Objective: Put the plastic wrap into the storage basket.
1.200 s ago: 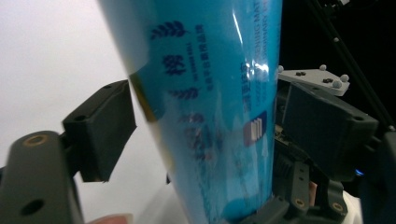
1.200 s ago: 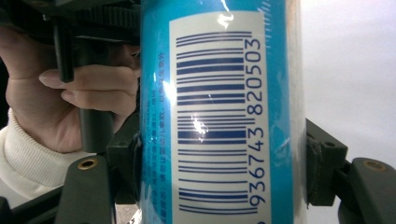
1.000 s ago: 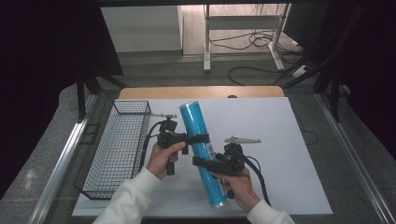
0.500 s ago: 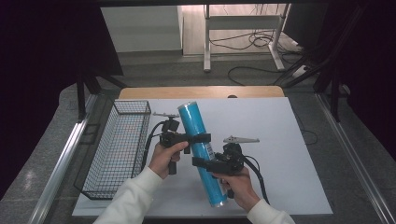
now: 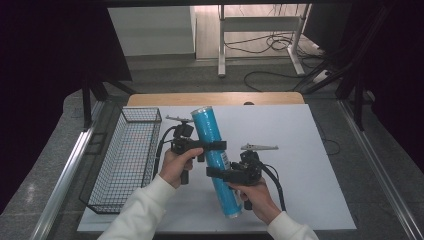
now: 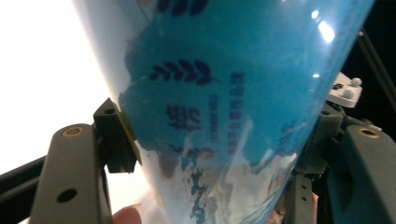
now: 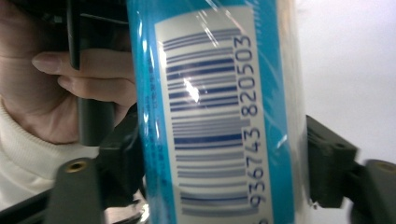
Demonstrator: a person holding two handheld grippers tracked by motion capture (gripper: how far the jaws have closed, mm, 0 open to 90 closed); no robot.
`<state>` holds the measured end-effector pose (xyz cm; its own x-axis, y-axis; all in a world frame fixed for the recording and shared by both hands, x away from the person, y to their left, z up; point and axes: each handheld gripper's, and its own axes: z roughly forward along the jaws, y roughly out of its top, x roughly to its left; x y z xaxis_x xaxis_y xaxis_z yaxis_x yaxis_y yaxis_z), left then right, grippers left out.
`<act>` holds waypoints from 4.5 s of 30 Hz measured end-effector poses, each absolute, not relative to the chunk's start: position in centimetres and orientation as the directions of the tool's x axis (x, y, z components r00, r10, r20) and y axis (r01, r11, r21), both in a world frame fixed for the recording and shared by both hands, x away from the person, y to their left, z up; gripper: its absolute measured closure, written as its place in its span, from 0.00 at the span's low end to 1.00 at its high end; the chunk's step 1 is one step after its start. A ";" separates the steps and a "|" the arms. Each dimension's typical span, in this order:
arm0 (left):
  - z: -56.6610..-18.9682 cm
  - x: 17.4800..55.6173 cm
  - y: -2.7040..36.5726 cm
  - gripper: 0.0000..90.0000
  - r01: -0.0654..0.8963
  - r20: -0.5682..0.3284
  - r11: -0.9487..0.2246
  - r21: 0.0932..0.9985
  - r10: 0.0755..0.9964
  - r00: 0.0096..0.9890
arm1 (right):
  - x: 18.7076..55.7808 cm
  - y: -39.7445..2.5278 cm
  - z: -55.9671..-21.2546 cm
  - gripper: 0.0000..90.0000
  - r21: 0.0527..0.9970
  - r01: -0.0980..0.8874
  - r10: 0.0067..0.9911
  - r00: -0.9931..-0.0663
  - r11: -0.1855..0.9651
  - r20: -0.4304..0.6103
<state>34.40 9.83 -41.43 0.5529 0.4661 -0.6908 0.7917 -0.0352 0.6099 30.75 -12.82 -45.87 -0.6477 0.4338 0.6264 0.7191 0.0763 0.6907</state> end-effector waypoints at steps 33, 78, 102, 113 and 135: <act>-37.5 33.6 16.9 0.35 0.758 -0.627 -0.018 0.652 0.550 0.552 | 30.8 -19.9 -44.5 0.12 0.745 0.667 0.532 -0.636 0.016 0.558; -32.4 30.9 30.1 0.35 0.726 -0.587 0.092 0.682 0.661 0.467 | 31.2 -23.5 -45.5 0.12 0.741 0.670 0.670 -0.563 0.029 0.483; -32.5 30.6 36.6 0.35 0.755 -0.593 0.124 0.644 0.704 0.391 | 31.3 -23.5 -45.6 0.12 0.737 0.675 0.677 -0.556 0.029 0.483; -35.1 32.2 38.9 0.35 0.799 -0.584 0.090 0.595 0.731 0.353 | 31.3 -23.5 -45.7 0.12 0.733 0.679 0.683 -0.552 0.036 0.478; -40.8 36.9 36.8 0.35 0.879 -0.539 0.015 0.477 0.794 0.279 | 31.5 -23.4 -46.0 0.12 0.725 0.687 0.687 -0.545 0.038 0.481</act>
<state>36.90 36.80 -40.82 0.2792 0.7945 -0.5393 0.8787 0.0151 0.4772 31.47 -23.40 -45.99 -0.5454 0.6865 0.4809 0.6874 0.0381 0.7253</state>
